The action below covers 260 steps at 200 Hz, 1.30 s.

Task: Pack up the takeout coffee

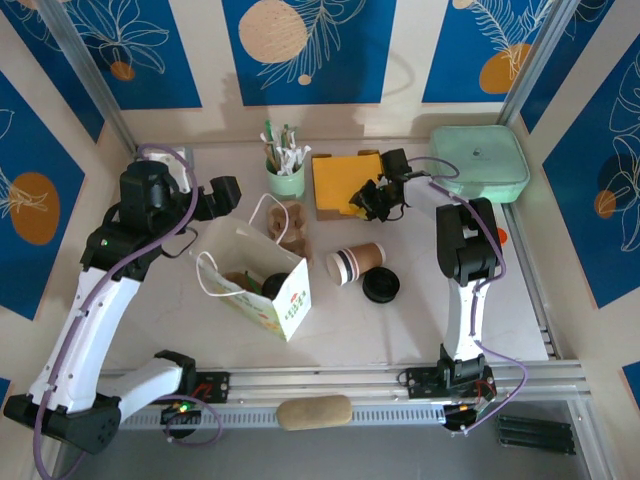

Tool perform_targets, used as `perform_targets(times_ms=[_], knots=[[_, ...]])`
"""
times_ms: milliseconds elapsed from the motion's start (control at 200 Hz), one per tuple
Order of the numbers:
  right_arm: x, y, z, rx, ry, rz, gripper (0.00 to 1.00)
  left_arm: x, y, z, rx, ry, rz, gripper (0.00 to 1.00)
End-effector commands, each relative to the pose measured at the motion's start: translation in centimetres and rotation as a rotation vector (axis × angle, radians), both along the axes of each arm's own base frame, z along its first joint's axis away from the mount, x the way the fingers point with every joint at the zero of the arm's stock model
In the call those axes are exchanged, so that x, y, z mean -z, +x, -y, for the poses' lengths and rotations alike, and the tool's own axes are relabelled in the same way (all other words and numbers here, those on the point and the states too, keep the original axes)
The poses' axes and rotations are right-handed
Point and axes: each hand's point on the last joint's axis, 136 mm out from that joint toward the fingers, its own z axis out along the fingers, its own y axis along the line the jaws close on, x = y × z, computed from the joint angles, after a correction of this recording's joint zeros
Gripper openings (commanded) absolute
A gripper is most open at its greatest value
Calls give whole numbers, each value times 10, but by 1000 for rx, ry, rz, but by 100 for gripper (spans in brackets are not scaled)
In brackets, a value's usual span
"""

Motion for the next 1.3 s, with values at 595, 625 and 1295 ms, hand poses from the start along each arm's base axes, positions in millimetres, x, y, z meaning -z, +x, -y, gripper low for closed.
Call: perform_targets(times_ms=[595,625,1295], knots=[[-16,2,6,11,20,17,25,-5,4,2,9,-17,18,99],[-16,2,6,11,21,18,25,-5,4,3,11,-18,19,99],[-23,-3,9,20,31,28,30,-4,5,3,10,-23,16,99]])
